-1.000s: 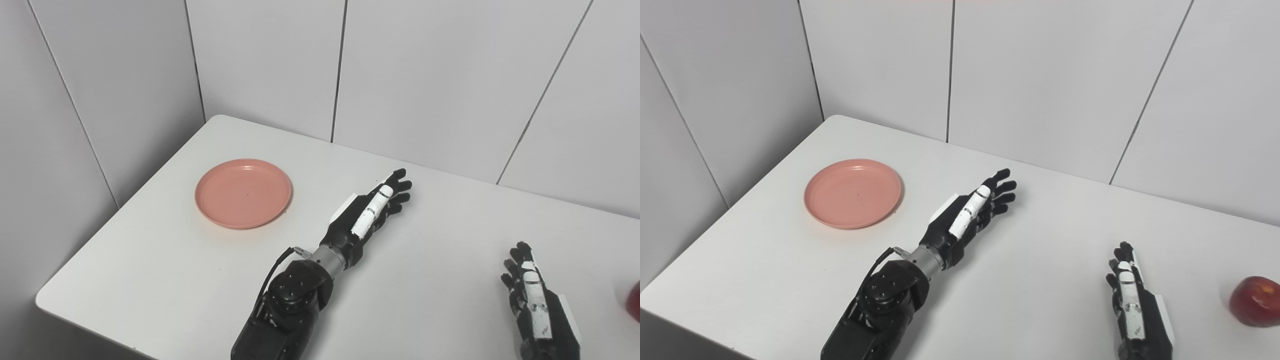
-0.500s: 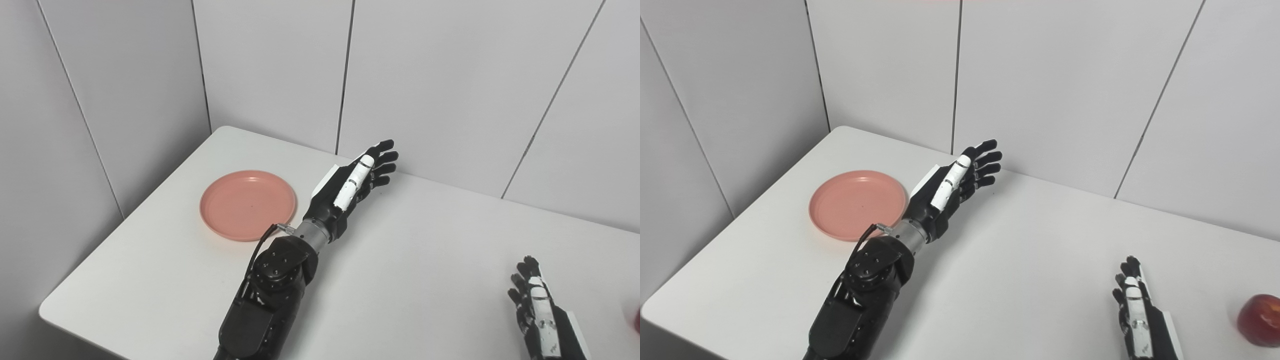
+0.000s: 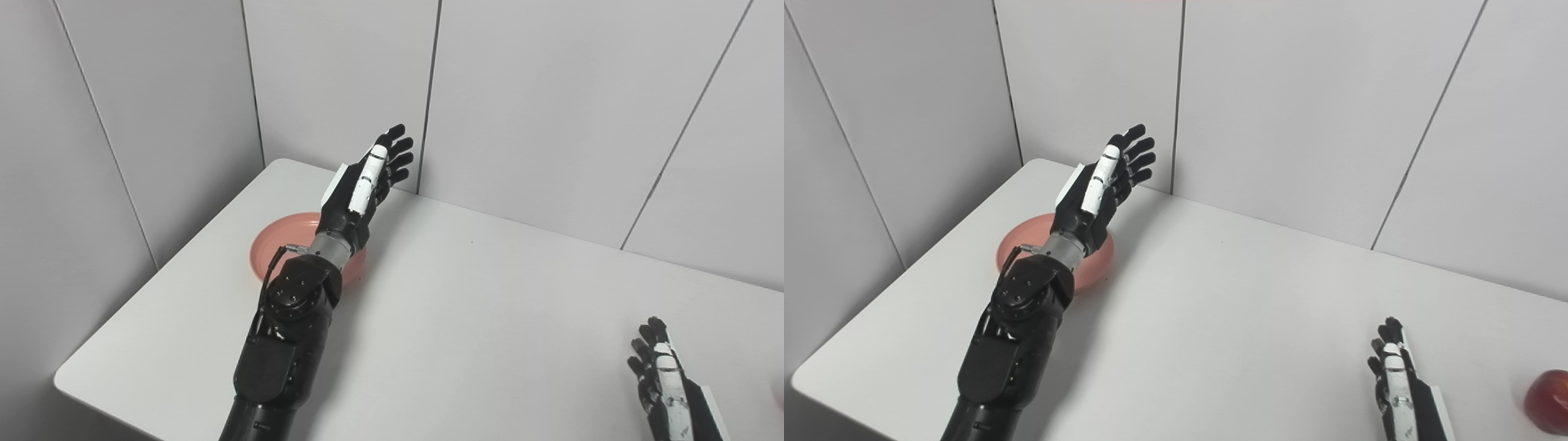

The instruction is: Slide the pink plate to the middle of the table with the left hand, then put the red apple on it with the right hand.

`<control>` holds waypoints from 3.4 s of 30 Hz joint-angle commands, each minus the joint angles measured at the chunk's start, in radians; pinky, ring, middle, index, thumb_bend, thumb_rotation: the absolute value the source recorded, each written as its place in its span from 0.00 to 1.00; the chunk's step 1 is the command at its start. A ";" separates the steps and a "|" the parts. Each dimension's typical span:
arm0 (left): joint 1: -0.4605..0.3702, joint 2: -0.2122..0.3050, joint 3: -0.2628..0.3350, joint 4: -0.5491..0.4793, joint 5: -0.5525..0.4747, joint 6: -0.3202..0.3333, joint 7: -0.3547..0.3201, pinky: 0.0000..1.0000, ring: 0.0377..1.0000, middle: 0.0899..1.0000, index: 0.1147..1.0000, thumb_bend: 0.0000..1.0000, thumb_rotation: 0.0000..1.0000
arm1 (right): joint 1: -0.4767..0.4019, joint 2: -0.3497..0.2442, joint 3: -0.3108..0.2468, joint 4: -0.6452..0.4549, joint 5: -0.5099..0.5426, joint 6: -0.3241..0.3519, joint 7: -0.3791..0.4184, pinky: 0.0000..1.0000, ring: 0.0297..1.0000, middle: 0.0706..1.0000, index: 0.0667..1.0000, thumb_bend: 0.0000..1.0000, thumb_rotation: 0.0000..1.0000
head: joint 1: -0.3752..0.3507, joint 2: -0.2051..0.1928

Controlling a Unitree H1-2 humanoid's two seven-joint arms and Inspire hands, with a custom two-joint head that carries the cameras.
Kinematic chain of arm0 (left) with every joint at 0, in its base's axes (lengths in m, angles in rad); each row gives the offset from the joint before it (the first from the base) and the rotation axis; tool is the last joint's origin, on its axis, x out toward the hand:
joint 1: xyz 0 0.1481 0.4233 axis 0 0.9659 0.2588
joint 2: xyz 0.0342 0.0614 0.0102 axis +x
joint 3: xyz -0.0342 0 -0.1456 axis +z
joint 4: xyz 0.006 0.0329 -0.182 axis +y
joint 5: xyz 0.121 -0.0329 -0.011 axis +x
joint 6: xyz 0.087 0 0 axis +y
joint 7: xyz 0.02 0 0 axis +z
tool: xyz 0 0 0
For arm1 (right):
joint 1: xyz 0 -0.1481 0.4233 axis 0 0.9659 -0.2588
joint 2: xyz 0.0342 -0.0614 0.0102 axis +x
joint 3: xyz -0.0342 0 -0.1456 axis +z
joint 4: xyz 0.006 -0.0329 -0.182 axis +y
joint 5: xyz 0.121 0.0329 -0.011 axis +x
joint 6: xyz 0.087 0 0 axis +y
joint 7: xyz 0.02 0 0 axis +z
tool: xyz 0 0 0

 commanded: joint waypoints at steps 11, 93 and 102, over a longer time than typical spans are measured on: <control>-0.073 0.070 0.074 -0.007 -0.016 -0.060 0.046 0.90 0.91 0.91 0.88 0.40 1.00 | -0.034 -0.003 -0.008 -0.039 0.021 -0.006 0.005 1.00 1.00 1.00 1.00 0.01 1.00 | 0.014 -0.003; -0.023 0.275 0.287 0.431 -0.166 -0.235 0.070 0.93 0.91 0.90 0.88 0.35 1.00 | -0.033 -0.019 -0.027 -0.107 0.071 0.053 0.000 1.00 1.00 1.00 1.00 0.00 1.00 | 0.060 0.042; -0.015 0.270 0.285 0.429 -0.157 -0.235 0.082 0.92 0.90 0.90 0.88 0.33 1.00 | -0.035 -0.022 -0.025 -0.113 0.070 0.065 -0.001 1.00 1.00 1.00 1.00 0.00 1.00 | 0.058 0.044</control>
